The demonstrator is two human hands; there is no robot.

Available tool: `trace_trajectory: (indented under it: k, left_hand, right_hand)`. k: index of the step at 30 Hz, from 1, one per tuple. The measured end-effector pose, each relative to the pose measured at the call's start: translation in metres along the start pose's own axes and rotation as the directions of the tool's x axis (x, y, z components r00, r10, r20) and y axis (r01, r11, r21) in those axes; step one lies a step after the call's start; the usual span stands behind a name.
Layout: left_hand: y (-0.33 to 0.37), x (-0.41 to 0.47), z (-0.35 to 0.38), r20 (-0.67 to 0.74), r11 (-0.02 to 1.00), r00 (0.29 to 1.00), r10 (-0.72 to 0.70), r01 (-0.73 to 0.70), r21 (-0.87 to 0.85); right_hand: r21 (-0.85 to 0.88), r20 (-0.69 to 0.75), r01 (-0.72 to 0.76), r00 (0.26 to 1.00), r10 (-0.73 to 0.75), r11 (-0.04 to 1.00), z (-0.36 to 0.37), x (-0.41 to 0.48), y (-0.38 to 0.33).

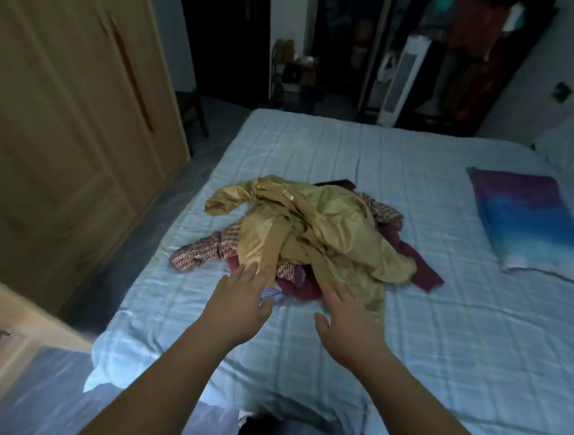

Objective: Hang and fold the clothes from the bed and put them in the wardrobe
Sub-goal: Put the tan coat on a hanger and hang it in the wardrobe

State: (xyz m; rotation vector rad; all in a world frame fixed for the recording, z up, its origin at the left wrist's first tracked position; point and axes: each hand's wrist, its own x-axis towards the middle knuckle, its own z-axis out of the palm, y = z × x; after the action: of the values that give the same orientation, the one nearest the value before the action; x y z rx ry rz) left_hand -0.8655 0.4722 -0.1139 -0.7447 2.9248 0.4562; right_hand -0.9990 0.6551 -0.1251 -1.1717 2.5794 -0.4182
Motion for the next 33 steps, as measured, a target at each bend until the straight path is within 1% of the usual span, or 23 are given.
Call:
trace_trajectory:
  k: [4, 9, 14, 18, 20, 23, 25, 27, 30, 31, 33]
  left_hand:
    - [-0.013, 0.063, -0.002, 0.001, 0.999, 0.999, 0.045, -0.045, -0.015]
    - [-0.039, 0.150, -0.015, 0.005, 0.997, 0.997, 0.075, -0.075, -0.002]
    - [-0.074, 0.236, -0.016, 0.084, 0.998, 0.995, 0.057, -0.057, -0.007]
    - [-0.092, 0.295, -0.008, 0.107, 0.996, 0.990, 0.087, -0.088, 0.003]
    - [-0.096, 0.321, -0.004, 0.126, 0.997, 0.989, 0.071, -0.068, -0.026]
    - [-0.103, 0.359, 0.007, 0.121, 0.998, 0.991, 0.057, -0.054, -0.029]
    - [-0.107, 0.383, 0.016, 0.136, 0.999, 0.990, 0.034, -0.031, -0.024]
    - [-0.112, 0.406, 0.028, 0.153, 0.999, 0.988, -0.006, 0.013, -0.045]
    - [-0.121, 0.439, 0.055, 0.191, 0.999, 0.981, -0.020, 0.027, -0.035]
    - [-0.125, 0.450, 0.064, 0.206, 0.999, 0.978, -0.024, 0.032, -0.033]
    - [-0.129, 0.464, 0.077, 0.219, 0.998, 0.975, -0.041, 0.052, -0.043]
  right_hand:
    - [-0.010, -0.027, 0.014, 1.000, -0.015, 1.000, -0.004, 0.053, 0.005]
    - [-0.018, -0.022, -0.054, 0.998, 0.053, 0.998, -0.015, 0.137, 0.008]
    - [-0.007, 0.017, -0.104, 0.994, 0.104, 0.995, -0.018, 0.222, 0.009]
    - [0.064, 0.071, -0.138, 0.988, 0.134, 0.988, -0.008, 0.280, 0.014]
    - [0.071, 0.109, -0.124, 0.987, 0.116, 0.990, 0.000, 0.309, 0.018]
    - [0.048, 0.109, -0.090, 0.990, 0.084, 0.995, 0.019, 0.356, 0.031]
    - [0.096, 0.134, -0.090, 0.988, 0.077, 0.991, 0.033, 0.387, 0.039]
    - [0.183, 0.194, -0.105, 0.979, 0.068, 0.977, 0.049, 0.417, 0.048]
    - [0.266, 0.265, -0.150, 0.961, 0.077, 0.952, 0.077, 0.460, 0.066]
    - [0.258, 0.263, -0.153, 0.961, 0.083, 0.954, 0.088, 0.474, 0.075]
    - [0.170, 0.234, -0.136, 0.968, 0.095, 0.976, 0.106, 0.495, 0.089]
